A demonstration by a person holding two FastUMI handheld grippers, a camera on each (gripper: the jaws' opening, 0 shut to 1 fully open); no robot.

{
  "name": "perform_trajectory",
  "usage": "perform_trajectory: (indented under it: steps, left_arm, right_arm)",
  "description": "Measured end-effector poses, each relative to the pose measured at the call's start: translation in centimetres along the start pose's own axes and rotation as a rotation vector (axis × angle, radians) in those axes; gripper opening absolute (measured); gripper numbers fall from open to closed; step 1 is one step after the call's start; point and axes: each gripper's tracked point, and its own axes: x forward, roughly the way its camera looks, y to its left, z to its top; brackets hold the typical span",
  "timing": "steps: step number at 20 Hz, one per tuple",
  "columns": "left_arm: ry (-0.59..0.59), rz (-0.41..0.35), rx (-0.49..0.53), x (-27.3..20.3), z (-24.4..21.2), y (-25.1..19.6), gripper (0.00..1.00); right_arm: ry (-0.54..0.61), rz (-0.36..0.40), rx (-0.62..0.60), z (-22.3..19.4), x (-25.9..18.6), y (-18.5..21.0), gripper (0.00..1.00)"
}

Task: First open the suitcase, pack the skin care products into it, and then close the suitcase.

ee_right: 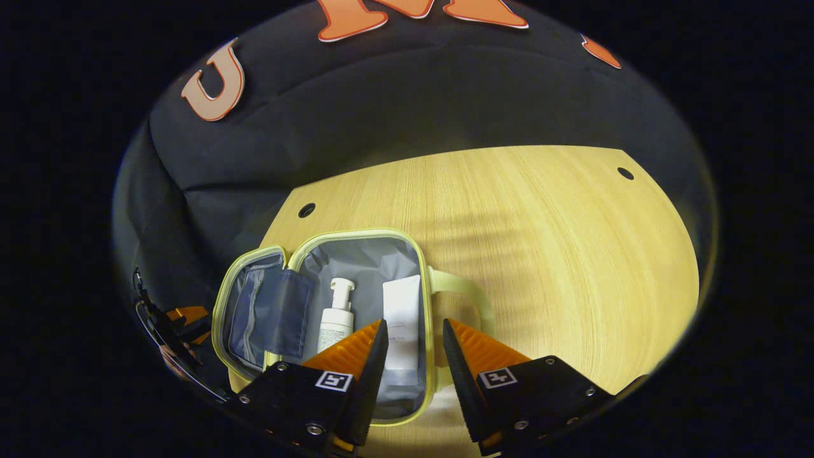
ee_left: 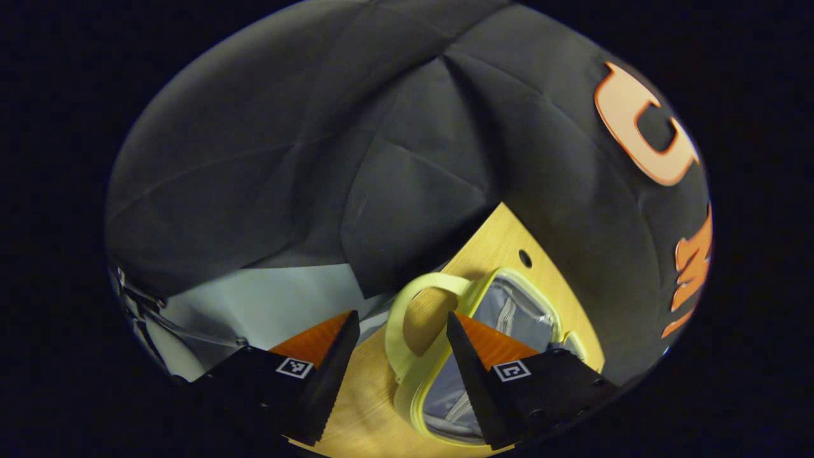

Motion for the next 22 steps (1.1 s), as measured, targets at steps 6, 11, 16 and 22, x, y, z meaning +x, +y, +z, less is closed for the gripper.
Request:
perform_trajectory:
  steps: [6,11,16,22]
  left_arm:
    - [0.109,-0.034,-0.120,-0.1,-1.2,-1.4,0.61]
    - [0.079,-0.119,-0.081,-0.7,-0.2,-2.4,0.11]
    - [-0.025,-0.252,-0.037,-7.1,2.5,-6.6,0.10]
    - [-0.095,-0.409,-0.035,-15.2,2.6,-12.4,0.10]
  right_arm:
    - [-0.185,0.038,-0.048,3.1,-4.1,-0.5,0.75]
    - [-0.257,0.018,-0.094,4.2,-6.9,-2.5,0.83]
    - [-0.271,0.043,-0.088,4.7,-7.7,-3.0,0.86]
    - [-0.316,0.112,-0.051,6.9,-8.7,-2.1,0.87]
